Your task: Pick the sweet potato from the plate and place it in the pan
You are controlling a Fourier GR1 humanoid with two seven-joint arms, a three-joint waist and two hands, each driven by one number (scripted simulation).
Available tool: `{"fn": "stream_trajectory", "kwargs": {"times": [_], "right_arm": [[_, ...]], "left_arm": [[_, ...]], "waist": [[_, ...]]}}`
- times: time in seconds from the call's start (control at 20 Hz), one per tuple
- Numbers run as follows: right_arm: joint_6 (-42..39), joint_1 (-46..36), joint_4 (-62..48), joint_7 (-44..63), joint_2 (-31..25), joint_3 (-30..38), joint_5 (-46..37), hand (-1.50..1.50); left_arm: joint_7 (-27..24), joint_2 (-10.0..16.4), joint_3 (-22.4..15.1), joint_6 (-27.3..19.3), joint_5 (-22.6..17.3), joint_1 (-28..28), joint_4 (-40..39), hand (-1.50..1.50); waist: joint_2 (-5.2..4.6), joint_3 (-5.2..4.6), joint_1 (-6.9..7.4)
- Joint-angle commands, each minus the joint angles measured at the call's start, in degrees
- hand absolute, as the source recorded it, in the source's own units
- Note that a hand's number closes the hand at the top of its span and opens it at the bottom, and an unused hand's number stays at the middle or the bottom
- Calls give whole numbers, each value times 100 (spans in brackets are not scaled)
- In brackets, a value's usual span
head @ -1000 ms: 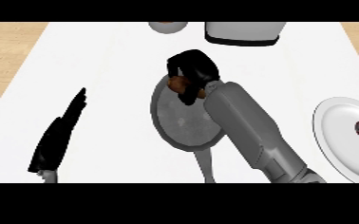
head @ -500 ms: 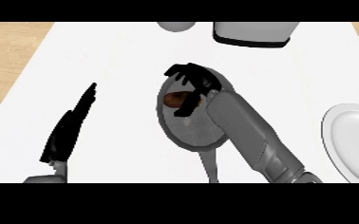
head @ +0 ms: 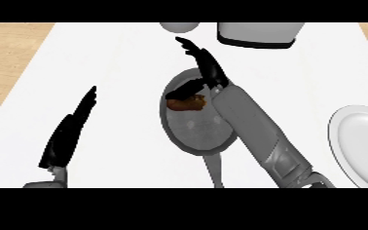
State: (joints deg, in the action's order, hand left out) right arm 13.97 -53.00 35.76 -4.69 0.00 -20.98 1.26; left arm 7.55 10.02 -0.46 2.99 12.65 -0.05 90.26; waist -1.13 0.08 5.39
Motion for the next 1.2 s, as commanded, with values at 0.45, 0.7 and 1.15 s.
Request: {"fn": "stream_trajectory", "kwargs": {"times": [0.45, 0.7, 1.15], "right_arm": [[-392, -453, -1276, -1222, -1219, 1742, 905, -150], [-1220, -91, -1590, -2047, -2065, 1900, 852, -150], [-2353, -11, -2420, -2865, -3120, 2155, 709, -150]], "left_arm": [[30, -9, 128, -76, -21, 487, 393, 0], [-179, -47, 217, -138, 11, 336, -17, 0], [-106, -105, 149, -95, 29, 372, 243, 0]], "waist": [[31, 0, -317], [29, -2, -380], [5, 6, -290]]}}
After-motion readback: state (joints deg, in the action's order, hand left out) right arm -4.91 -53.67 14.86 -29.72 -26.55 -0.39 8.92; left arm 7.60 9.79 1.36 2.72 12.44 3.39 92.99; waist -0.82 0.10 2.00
